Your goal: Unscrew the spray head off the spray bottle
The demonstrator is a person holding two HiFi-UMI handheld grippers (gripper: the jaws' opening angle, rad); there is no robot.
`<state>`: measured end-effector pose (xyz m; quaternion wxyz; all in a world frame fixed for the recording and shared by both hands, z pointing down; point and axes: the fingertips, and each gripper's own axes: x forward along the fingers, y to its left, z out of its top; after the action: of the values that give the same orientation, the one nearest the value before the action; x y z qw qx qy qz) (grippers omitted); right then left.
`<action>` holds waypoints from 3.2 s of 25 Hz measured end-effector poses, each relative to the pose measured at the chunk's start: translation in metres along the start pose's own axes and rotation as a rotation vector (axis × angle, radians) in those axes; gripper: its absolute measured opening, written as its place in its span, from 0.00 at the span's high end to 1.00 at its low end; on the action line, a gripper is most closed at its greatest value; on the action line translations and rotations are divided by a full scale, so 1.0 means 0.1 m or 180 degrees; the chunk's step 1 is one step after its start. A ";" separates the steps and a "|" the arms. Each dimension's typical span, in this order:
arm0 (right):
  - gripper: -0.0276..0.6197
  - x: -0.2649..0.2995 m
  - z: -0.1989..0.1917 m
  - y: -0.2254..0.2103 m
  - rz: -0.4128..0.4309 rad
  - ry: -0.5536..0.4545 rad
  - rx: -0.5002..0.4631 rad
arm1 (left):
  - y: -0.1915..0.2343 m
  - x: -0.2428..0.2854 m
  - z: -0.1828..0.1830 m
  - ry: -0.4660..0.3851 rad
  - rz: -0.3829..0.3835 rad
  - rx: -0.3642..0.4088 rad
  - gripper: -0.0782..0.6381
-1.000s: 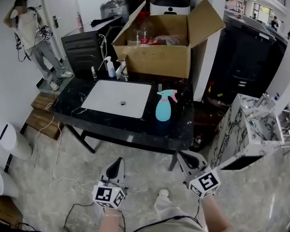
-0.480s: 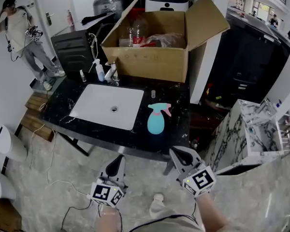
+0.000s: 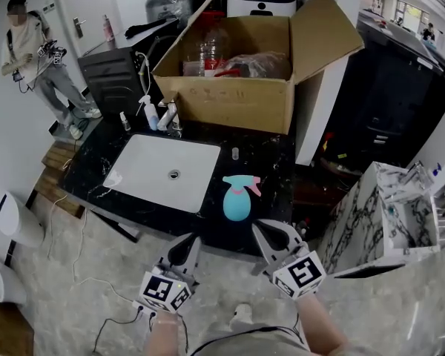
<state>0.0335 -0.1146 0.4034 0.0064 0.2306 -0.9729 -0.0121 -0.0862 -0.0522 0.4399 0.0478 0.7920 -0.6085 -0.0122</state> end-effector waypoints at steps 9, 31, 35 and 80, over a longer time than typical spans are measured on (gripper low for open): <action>0.88 0.15 0.11 -0.01 0.0043 -0.0056 0.0060 | -0.13 0.43 0.05 0.0036 -0.0487 0.0064 0.72; 0.72 0.60 0.14 -0.31 -0.0802 0.0057 0.0192 | -0.21 1.46 -0.18 0.0744 -0.1850 0.0888 0.37; 0.71 0.62 0.14 -0.37 -0.0908 0.0079 0.0200 | -0.27 1.49 -0.19 0.0704 -0.2095 0.0991 0.37; 0.52 0.76 0.10 -0.49 -0.1155 0.0476 0.0405 | -0.57 1.57 -0.34 0.0714 -0.1917 0.1431 0.45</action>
<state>-0.0126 -0.1924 0.3930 0.0618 0.4024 -0.9110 0.0656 0.0121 -0.1869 0.4745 -0.0664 0.9223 -0.3274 0.1946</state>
